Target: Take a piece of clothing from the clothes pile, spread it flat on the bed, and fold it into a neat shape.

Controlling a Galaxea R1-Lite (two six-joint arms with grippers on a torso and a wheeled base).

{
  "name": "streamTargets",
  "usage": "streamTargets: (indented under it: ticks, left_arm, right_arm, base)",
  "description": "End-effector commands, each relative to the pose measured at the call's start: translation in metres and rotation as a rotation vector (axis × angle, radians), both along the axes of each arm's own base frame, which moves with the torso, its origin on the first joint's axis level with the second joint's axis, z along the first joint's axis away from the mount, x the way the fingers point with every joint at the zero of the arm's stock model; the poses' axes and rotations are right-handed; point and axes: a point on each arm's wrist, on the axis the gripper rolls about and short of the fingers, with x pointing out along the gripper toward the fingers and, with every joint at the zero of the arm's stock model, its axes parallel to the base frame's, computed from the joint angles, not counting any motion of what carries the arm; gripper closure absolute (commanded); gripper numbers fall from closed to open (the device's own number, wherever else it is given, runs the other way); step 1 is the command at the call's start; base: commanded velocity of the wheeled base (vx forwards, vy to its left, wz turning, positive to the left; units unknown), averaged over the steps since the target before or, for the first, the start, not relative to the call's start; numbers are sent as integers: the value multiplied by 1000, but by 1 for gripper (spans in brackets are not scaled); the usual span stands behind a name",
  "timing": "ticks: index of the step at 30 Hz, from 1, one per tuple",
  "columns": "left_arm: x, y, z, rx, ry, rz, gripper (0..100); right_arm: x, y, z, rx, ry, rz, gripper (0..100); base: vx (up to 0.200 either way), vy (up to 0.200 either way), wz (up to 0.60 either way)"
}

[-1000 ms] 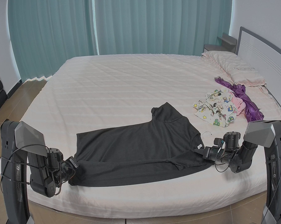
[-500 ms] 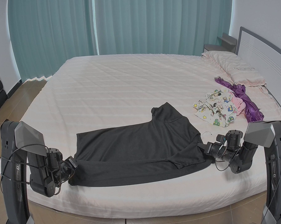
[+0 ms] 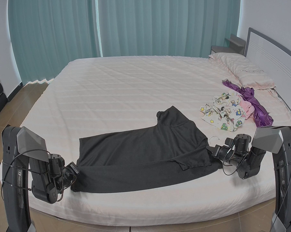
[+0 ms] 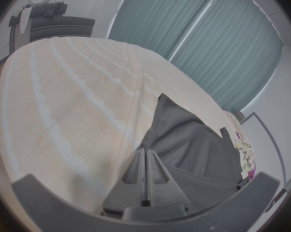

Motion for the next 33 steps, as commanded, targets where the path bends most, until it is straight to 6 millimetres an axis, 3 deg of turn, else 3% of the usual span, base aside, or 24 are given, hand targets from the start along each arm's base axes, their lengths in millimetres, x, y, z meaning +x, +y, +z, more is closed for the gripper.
streamTargets:
  ticks: [1,15,16,17,26,30,33]
  left_arm:
    - [1,0,-3,0,-7,-1,100]
    - [2,-3,-4,0,-7,-8,100]
    - [2,-3,-4,0,-7,-8,0]
    - [2,-3,-4,0,-7,-10,0]
    - [2,-3,-4,-2,-7,-9,0]
    - [3,4,1,-10,-24,6,0]
    - [9,11,7,2,-58,21,0]
  right_arm:
    - [2,0,-2,0,-3,-3,100]
    - [7,3,-4,5,-7,-39,100]
    - [7,3,-4,3,-8,-40,100]
    - [7,3,-5,4,-4,-40,0]
    - [3,2,-8,5,14,-44,0]
    - [3,-2,-1,19,14,-109,0]
    - [3,-8,20,49,-6,-226,0]
  base:
    - [0,0,0]
    - [0,0,0]
    - [0,0,0]
    - [0,0,0]
    - [0,0,0]
    - [0,0,0]
    - [0,0,0]
